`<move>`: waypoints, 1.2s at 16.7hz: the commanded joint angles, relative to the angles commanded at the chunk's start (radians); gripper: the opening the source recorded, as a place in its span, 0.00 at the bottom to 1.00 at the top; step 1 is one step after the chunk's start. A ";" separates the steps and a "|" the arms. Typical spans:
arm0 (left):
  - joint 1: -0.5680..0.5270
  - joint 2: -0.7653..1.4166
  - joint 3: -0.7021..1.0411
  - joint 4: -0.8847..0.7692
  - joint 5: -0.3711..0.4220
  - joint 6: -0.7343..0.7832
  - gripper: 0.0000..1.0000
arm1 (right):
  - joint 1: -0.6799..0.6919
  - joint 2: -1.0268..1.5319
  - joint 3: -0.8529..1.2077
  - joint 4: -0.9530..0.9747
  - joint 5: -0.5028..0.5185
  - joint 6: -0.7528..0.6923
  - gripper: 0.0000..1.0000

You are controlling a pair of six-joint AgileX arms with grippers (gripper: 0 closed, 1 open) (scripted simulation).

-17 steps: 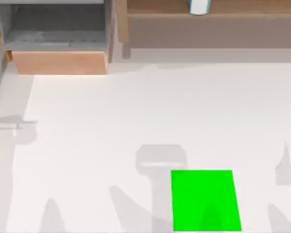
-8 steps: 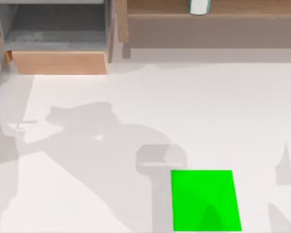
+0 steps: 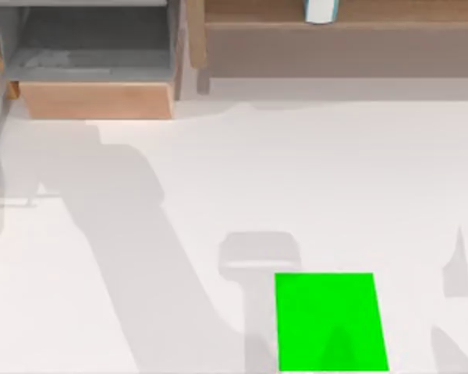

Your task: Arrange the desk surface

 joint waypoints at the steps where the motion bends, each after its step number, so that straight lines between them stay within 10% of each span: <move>1: -0.002 0.056 0.052 -0.029 -0.002 -0.008 1.00 | 0.000 0.000 0.000 0.000 0.000 0.000 1.00; 20: -0.011 0.193 0.162 -0.084 -0.005 -0.017 1.00 | 0.000 0.000 0.000 0.000 0.000 0.000 1.00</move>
